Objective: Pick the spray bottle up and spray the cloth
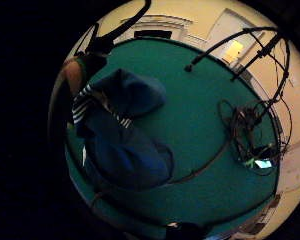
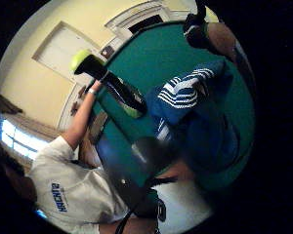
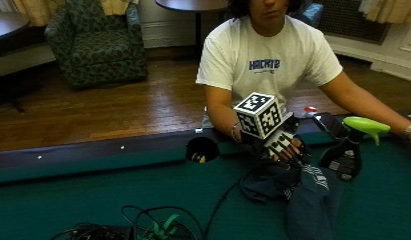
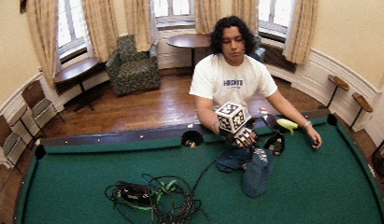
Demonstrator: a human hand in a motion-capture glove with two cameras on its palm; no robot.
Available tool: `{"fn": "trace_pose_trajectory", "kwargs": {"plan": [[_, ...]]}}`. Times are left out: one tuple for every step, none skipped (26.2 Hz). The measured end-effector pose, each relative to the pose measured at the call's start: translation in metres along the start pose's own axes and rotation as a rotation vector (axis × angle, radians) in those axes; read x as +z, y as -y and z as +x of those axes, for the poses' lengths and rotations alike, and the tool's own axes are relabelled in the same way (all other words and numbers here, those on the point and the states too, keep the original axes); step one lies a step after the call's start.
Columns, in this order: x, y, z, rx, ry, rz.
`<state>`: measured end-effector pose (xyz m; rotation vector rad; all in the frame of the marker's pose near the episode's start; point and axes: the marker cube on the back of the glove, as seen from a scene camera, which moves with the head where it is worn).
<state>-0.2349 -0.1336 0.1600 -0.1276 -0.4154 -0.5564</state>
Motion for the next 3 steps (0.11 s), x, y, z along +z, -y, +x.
{"fn": "trace_pose_trajectory", "kwargs": {"plan": [[0.0004,-0.0009,0.0019,0.008,0.005,0.000],[0.0008,-0.0015,0.0032,0.013,0.008,-0.002],[0.0011,-0.0017,0.0039,0.016,0.009,-0.003]]}}
